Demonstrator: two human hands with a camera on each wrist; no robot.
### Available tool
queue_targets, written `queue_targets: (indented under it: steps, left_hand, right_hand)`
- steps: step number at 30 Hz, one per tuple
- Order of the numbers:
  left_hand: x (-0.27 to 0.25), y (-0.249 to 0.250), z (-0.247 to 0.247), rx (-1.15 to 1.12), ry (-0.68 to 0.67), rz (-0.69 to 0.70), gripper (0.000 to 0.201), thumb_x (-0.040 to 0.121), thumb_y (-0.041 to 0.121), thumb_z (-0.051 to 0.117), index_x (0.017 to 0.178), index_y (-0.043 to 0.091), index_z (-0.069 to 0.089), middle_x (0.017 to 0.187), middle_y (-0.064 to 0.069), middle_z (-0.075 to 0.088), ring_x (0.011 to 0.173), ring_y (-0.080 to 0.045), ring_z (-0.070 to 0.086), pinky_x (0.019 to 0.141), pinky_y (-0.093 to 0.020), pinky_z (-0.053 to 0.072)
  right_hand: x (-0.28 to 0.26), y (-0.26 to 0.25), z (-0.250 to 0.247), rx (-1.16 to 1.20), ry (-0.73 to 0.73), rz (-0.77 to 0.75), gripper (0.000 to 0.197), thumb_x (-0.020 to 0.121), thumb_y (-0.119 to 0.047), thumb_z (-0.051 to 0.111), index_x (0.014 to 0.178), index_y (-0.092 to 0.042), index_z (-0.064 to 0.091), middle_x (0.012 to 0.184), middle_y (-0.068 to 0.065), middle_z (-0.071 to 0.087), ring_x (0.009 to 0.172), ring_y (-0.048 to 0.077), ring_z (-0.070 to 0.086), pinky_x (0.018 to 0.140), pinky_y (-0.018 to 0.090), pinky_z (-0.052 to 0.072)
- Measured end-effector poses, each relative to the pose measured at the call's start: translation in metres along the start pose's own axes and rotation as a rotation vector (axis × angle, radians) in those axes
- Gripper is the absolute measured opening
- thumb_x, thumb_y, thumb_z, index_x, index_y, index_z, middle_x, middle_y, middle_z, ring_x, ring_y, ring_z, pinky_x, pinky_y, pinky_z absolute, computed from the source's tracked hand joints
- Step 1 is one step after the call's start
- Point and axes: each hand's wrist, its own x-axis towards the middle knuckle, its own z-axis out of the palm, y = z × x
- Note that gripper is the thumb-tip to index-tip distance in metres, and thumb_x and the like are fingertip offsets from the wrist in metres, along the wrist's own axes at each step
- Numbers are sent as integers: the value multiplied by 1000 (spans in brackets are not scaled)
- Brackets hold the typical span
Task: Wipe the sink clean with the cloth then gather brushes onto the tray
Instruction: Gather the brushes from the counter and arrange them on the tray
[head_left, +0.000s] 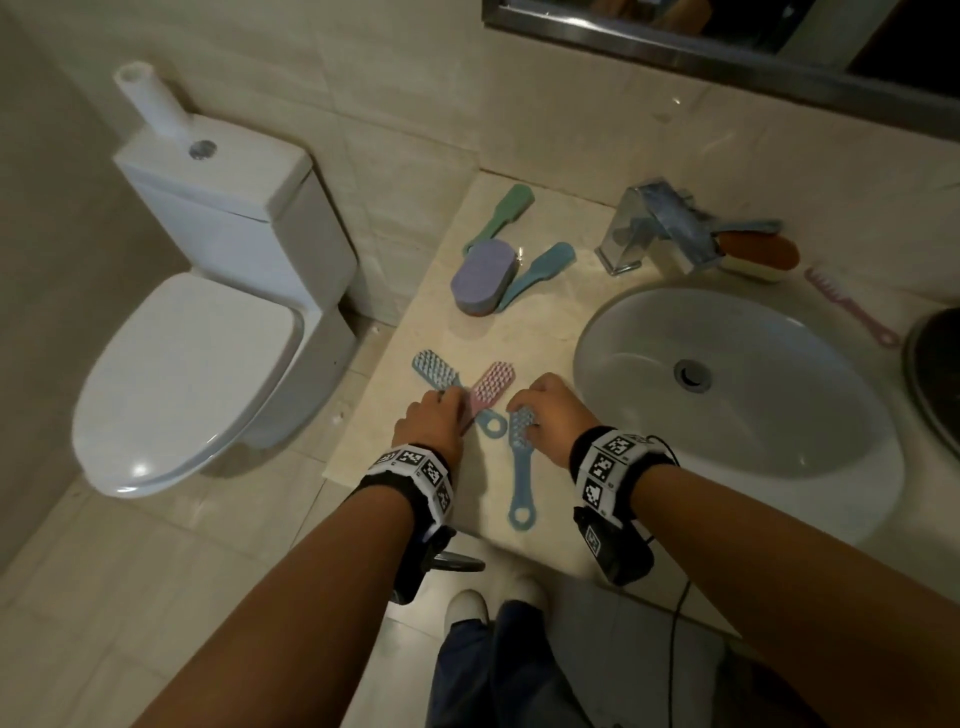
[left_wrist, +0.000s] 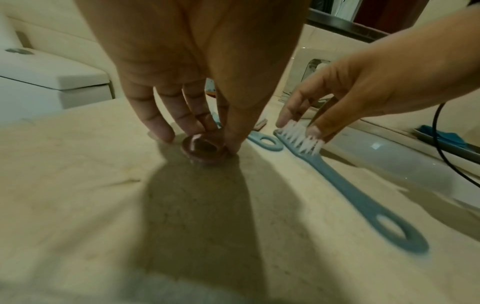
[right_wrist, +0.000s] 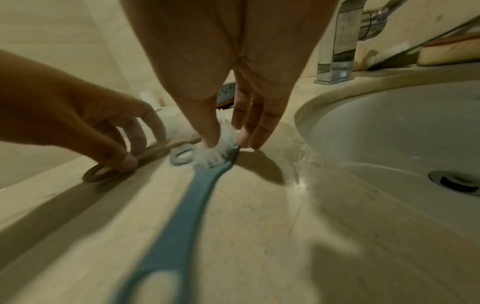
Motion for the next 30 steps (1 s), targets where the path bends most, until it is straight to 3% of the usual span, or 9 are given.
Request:
queue_targets:
  steps: [3, 6, 10, 14, 19, 23, 30]
  left_hand:
    - [-2, -1, -2, -88, -11, -11, 34, 94, 22, 48, 126, 12, 43, 126, -16, 46, 112, -36, 48, 93, -42, 41]
    - [-3, 2, -6, -166, -29, -30, 32, 95, 22, 48, 123, 6, 46, 125, -19, 45, 110, -37, 50, 94, -40, 40]
    - [-4, 3, -5, -243, -30, -50, 27, 96, 21, 47, 114, 0, 49, 118, -22, 56, 106, -37, 54, 82, -36, 40]
    - [-8, 1, -4, -292, -30, -59, 25, 97, 19, 46, 114, 1, 46, 114, -22, 60, 103, -37, 56, 73, -31, 35]
    - [-19, 3, -12, -353, -6, -62, 28, 96, 19, 48, 120, 5, 46, 116, -18, 60, 102, -33, 58, 73, -28, 36]
    - [-27, 6, -19, -372, 28, -58, 26, 97, 20, 46, 119, 5, 47, 116, -18, 60, 101, -32, 58, 73, -29, 36]
    - [-39, 9, -25, -387, 27, -58, 23, 96, 15, 45, 115, 3, 45, 112, -20, 61, 87, -26, 52, 71, -29, 35]
  right_hand:
    - [-3, -2, -7, 62, 88, 23, 48, 87, -2, 52, 133, -12, 46, 130, 15, 39, 117, 31, 47, 98, 29, 35]
    - [-7, -6, -5, 34, 114, 126, 58, 86, -24, 62, 138, -15, 36, 136, 12, 37, 122, 30, 46, 99, 36, 39]
    - [-5, -4, 7, -53, 97, 238, 60, 81, -36, 68, 131, -14, 41, 133, 10, 39, 120, 32, 46, 97, 40, 43]
    - [-1, -2, 10, -98, 114, 250, 47, 82, -33, 67, 120, -12, 48, 127, 10, 41, 114, 31, 47, 93, 41, 45]
    - [0, 0, 8, -30, 111, 259, 33, 82, -22, 64, 112, -11, 52, 122, 11, 43, 109, 31, 50, 92, 39, 45]
    - [-3, 3, 9, -42, 161, 238, 29, 79, -24, 66, 105, -16, 56, 117, 8, 48, 111, 29, 47, 91, 41, 46]
    - [-4, 2, 9, -14, 208, 175, 24, 77, -13, 64, 92, -20, 47, 108, 7, 54, 101, 28, 51, 76, 35, 44]
